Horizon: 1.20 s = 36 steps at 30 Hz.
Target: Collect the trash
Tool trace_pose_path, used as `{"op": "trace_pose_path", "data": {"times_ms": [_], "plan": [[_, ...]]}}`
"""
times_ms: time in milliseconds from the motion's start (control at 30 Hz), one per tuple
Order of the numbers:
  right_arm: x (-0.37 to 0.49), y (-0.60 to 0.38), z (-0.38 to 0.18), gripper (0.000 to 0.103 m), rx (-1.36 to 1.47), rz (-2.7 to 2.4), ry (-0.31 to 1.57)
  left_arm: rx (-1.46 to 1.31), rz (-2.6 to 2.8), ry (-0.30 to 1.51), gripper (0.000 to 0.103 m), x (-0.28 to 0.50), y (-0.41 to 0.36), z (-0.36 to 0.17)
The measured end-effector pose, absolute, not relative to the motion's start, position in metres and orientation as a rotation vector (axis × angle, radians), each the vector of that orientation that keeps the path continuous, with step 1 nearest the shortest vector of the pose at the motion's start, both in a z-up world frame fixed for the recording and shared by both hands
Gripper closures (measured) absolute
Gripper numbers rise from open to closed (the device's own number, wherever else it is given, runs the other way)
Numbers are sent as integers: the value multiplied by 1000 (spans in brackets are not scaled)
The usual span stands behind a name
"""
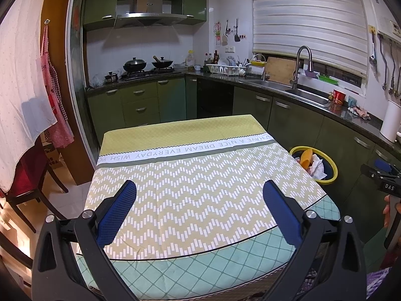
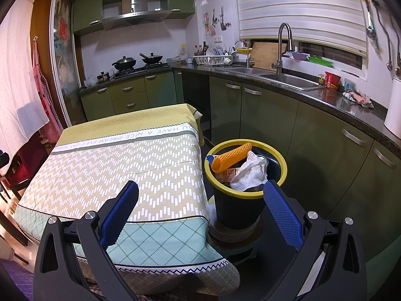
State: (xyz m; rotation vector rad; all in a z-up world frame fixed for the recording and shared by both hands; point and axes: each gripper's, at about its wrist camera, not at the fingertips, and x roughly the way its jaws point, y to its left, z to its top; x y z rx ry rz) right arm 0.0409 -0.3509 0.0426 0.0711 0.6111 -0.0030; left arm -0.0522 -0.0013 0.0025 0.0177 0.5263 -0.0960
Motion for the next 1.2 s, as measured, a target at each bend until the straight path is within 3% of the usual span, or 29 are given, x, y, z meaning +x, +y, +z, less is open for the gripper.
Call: {"op": "trace_pose_path", "data": {"times_ms": [900,1200], "plan": [[45,-350,39,5,72,6,624,16,-97,532,7,-42,2,-2],[76,-339,40,5,13,38,647,-11,-77,602,7,11,23,-6]]}}
